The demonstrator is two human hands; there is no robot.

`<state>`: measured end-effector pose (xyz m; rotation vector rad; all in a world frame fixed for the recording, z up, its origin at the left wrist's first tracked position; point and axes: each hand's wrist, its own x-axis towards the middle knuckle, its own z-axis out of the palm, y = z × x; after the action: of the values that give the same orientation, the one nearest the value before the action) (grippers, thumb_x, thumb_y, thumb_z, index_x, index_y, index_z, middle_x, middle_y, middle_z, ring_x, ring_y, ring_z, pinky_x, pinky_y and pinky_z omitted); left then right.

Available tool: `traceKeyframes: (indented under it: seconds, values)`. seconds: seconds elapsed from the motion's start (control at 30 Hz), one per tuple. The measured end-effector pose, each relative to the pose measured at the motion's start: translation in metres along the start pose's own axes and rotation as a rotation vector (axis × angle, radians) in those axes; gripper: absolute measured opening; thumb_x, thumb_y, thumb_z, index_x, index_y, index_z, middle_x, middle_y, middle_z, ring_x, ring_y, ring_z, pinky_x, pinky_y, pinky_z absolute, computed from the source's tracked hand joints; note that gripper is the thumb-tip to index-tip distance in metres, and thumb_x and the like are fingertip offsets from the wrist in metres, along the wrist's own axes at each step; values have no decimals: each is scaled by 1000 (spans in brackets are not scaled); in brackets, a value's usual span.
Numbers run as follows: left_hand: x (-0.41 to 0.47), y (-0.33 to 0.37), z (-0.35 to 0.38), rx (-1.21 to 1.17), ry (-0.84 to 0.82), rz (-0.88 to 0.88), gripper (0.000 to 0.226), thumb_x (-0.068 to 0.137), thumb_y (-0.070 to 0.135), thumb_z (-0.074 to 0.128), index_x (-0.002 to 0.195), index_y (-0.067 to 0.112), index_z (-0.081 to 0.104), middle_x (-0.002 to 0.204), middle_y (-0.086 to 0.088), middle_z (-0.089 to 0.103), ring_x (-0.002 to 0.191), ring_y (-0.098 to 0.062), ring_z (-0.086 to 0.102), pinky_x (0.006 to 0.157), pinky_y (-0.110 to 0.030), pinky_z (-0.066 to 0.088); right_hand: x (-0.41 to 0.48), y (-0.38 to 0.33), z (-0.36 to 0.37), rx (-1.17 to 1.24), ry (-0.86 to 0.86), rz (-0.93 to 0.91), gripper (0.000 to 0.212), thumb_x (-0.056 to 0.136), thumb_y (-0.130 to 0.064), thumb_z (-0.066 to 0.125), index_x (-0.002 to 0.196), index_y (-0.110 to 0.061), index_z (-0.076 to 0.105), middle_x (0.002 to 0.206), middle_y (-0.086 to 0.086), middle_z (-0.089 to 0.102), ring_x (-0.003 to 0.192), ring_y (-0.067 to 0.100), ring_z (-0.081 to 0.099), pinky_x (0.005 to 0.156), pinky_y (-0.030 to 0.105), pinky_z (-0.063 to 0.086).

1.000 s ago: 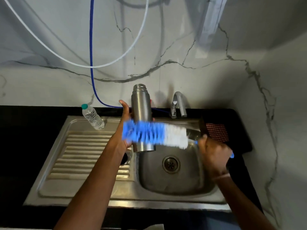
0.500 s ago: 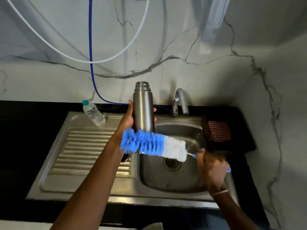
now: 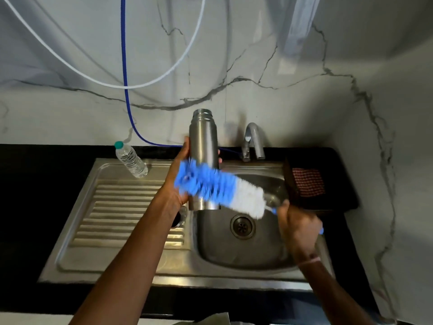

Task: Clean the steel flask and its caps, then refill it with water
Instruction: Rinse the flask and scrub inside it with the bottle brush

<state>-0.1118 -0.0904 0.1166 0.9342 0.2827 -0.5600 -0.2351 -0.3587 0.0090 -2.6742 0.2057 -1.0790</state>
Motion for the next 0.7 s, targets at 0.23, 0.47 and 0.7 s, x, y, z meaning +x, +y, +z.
traceKeyframes:
  seconds: [0.23, 0.47, 0.7]
  values:
    - [-15, -11, 6, 109, 0, 10, 70, 98, 58, 58, 129, -5, 57, 82, -18, 76, 77, -19, 74, 63, -25, 60, 52, 0, 13, -190, 89, 27, 55, 101, -22, 49, 46, -16, 46, 41, 8, 46, 33, 26, 42, 47, 25, 18]
    - [-9, -13, 10, 138, 13, 8, 65, 89, 67, 64, 111, 7, 76, 104, -14, 75, 76, -19, 74, 74, -35, 60, 76, -7, 12, -194, 85, 125, 52, 96, -21, 53, 45, -10, 50, 41, 13, 50, 33, 32, 47, 41, 24, 27]
    - [-12, -5, 1, 18, 36, -79, 74, 99, 70, 36, 95, 5, 71, 73, -8, 74, 62, -17, 73, 59, -28, 61, -11, -8, -16, 75, 61, 1, 67, 106, -30, 39, 42, -12, 44, 37, 6, 42, 30, 22, 38, 38, 25, 24]
